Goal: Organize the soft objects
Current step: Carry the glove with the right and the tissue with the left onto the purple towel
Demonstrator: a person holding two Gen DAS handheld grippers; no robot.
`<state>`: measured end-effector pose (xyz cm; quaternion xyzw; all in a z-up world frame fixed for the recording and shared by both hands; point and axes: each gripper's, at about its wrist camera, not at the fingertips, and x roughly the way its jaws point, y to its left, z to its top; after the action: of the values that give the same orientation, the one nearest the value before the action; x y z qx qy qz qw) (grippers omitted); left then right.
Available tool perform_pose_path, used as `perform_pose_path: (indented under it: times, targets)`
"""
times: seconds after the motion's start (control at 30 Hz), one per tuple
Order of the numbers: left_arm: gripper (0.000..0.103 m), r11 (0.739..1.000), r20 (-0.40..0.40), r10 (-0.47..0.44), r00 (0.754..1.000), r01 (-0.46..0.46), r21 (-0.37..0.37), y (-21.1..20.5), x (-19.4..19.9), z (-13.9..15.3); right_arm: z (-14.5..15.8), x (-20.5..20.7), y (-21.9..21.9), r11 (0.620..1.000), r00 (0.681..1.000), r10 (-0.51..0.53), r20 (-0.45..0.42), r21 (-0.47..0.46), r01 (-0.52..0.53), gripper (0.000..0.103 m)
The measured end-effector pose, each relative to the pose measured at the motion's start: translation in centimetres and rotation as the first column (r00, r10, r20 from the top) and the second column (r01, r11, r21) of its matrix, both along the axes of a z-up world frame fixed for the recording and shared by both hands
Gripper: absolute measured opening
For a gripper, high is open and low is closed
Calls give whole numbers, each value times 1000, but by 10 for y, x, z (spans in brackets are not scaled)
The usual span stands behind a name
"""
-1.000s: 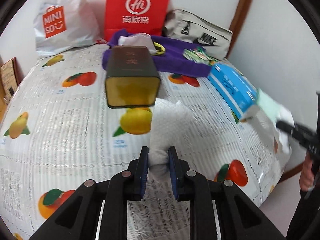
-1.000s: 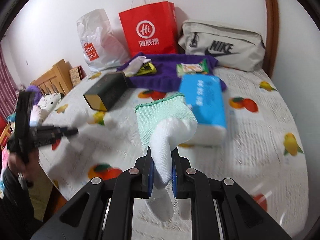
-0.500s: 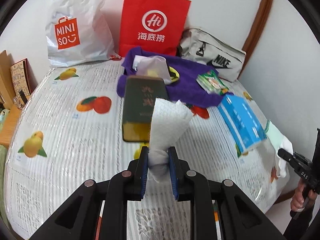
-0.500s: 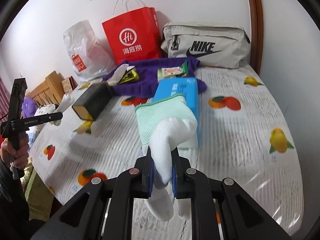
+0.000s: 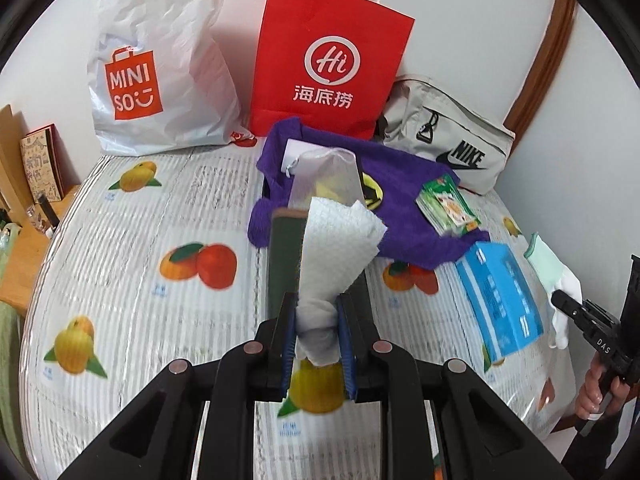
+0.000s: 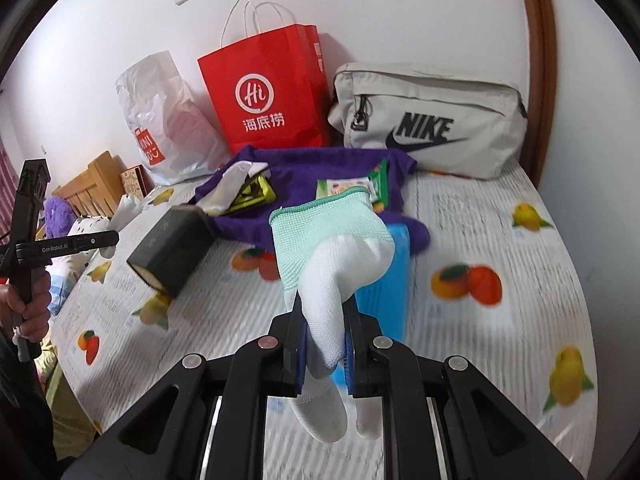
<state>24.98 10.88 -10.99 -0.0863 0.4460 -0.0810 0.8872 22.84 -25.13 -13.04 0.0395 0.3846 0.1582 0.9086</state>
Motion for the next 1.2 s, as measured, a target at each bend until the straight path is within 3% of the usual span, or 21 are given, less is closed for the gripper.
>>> perform_pose_path:
  times: [0.67, 1.07, 1.2]
  targets:
    - [19, 1000, -54, -16, 998, 16, -14, -15, 122, -7, 4, 139, 24, 997, 1000, -3, -14, -71, 2, 15]
    - [19, 999, -132, -20, 991, 14, -46, -26, 193, -30, -27, 206, 44, 995, 992, 32, -118, -93, -43, 16]
    - [21, 1000, -158, -28, 987, 25, -17, -38, 208, -42, -41, 221, 49, 993, 985, 35, -170, -104, -54, 18]
